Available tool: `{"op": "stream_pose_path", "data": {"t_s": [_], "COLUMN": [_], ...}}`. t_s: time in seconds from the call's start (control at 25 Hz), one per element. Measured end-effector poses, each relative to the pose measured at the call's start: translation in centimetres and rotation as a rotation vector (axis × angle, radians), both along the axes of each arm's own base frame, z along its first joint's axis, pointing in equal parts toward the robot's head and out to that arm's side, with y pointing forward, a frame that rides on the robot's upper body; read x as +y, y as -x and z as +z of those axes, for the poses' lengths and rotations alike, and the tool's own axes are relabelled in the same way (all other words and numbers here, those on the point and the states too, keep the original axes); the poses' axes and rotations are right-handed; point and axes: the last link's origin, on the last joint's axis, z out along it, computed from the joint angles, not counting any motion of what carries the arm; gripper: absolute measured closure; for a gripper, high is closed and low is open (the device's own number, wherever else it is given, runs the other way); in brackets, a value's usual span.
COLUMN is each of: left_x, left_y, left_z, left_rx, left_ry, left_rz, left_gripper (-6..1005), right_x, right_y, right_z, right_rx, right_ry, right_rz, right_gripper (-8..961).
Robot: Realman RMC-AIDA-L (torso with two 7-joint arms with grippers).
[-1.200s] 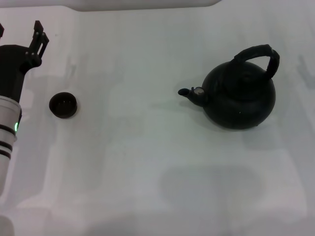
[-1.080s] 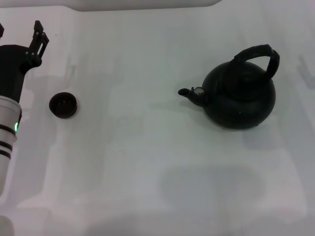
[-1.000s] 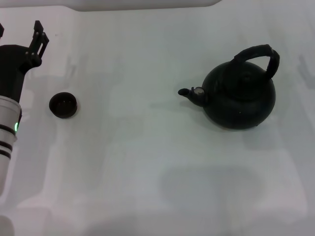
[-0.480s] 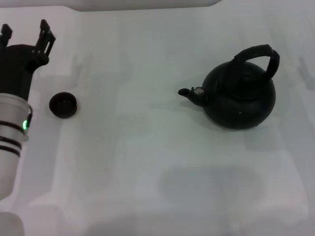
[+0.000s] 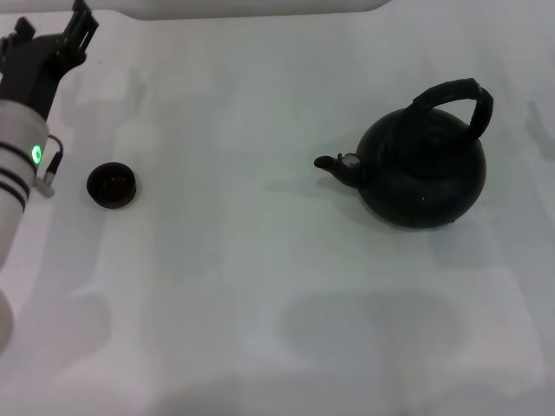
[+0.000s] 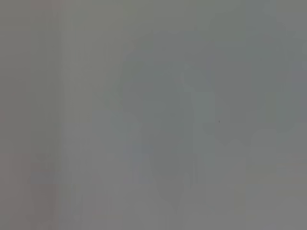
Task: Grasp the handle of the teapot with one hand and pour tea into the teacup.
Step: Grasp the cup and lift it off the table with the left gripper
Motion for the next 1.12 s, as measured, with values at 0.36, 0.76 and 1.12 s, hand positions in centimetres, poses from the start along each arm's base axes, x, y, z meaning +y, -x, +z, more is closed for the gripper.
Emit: {"op": "stream_pose_path", "data": {"t_s": [0.36,0.76,1.12], "left_x": [4.7,6.1,4.9], "left_y": [-1.0,-3.6,-5.0], "left_z": [1.5,2.1,4.3], "left_rx": [-0.001,0.112,0.167], "left_ry": [0.254,0.514,0.777], "left_rz": [0.087,0.06,0.013], "left_gripper": [123,123,122], "right_x": [0.2,0.4,0.4], "right_y": [0.1,0.2,0.2], "right_z": [0.1,0.0,0.1], "right_rx": [0.0,-0.003,-0.005], "right_ry": [-0.001,0.002,0.002], "right_rz": [0.004,0.01,0.006], "right_gripper": [89,90,92]}}
